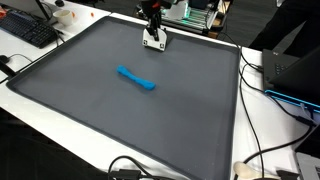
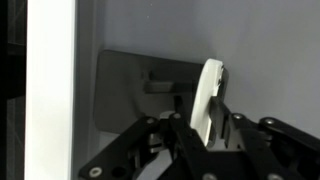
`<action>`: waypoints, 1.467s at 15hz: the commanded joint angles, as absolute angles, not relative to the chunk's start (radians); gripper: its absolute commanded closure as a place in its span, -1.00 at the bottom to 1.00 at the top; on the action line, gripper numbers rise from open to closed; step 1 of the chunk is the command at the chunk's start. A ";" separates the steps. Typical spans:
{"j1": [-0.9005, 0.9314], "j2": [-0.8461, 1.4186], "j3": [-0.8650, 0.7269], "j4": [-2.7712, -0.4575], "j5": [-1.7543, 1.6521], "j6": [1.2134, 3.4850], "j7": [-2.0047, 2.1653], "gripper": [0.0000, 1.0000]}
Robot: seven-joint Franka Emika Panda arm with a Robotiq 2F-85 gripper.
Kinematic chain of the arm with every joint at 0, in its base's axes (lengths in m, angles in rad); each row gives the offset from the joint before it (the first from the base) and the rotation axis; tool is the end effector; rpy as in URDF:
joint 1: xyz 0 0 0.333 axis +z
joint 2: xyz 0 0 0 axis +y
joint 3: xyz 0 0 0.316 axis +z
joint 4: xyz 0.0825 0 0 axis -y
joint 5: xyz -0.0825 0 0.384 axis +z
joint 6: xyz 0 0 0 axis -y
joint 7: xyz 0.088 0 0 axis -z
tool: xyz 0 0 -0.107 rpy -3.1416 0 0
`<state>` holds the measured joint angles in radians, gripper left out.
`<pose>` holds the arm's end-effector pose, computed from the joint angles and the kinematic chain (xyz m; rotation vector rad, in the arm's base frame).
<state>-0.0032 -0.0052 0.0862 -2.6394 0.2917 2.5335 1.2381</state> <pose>0.4148 0.0313 0.2384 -2.3447 1.9818 0.2663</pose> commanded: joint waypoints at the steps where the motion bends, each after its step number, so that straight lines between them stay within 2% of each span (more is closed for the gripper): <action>1: 0.014 -0.002 0.070 -2.640 0.304 2.566 1.271 0.88; 2: 0.014 -0.002 0.070 -2.637 0.307 2.574 1.277 1.00; 14: 0.013 -0.070 0.061 -2.590 0.304 2.545 1.274 0.98; 22: 0.041 -0.077 0.078 -2.340 0.231 2.198 1.091 0.98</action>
